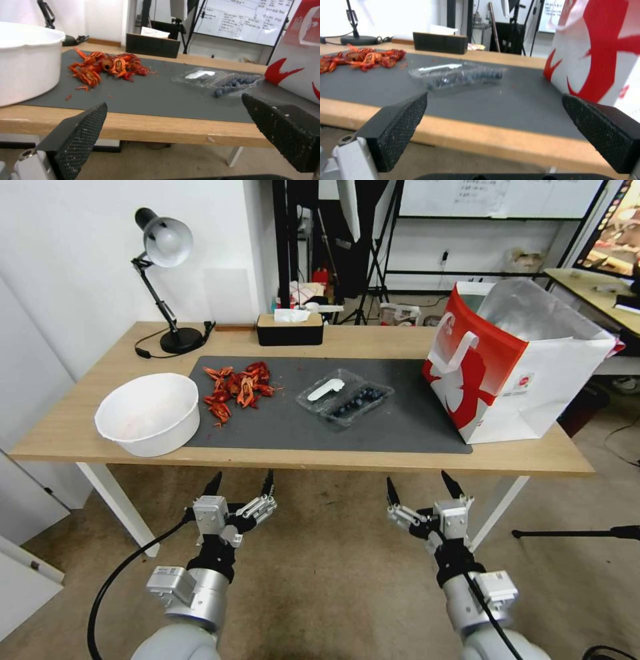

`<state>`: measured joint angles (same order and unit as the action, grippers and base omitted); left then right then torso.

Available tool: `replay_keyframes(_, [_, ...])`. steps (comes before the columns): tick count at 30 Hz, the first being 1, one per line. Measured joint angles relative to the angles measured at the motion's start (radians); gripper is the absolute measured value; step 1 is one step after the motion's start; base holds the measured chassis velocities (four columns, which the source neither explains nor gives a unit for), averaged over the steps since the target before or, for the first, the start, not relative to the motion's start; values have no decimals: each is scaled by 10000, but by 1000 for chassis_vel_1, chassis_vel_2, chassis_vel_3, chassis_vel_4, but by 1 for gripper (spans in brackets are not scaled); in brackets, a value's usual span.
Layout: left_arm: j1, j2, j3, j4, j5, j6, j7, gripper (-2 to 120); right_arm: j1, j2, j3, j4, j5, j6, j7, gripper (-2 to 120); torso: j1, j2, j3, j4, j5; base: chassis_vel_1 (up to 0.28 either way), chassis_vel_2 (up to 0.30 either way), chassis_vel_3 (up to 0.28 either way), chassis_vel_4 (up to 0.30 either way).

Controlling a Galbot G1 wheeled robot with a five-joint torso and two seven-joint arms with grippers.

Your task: Close the takeout container lid, then place the container into the takeout bag.

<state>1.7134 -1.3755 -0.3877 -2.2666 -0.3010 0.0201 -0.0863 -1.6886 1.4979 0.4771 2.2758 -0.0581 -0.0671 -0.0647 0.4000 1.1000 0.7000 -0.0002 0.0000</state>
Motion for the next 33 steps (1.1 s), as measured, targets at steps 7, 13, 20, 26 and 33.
replay_keyframes(7, [-231, 225, 36, 207, -211, 2, 30, 100, 1208, -503, -48, -335, 179, -529, 157, 100, 0, 0, 0, 2, -1, 0, 0, 0, 0])
replay_keyframes(13, [-272, 249, 2, 278, -281, 5, 46, 100, 2540, -925, -594, -1274, 186, -1053, 378, 100, 1, -1, 1, 2, 0, 0, 0, 0, 0])
replay_keyframes(20, [-346, 231, -28, 426, -281, 8, 75, 100, 3685, -1120, -1172, -2197, 92, -1653, 772, 100, 0, -1, 1, 4, 1, 0, 0, 0, 0])
replay_keyframes(26, [-595, 331, 36, 688, -359, 78, 97, 100, 4169, -1178, -1434, -2621, -70, -2105, 991, 100, 1, -1, 1, -1, 0, 0, 0, 0, 0])
replay_keyframes(33, [-705, 310, 46, 823, -375, 89, 101, 100, 4908, -1208, -1934, -3180, -107, -2517, 1031, 100, 1, -1, -1, 2, -1, 0, 0, 0, 0])
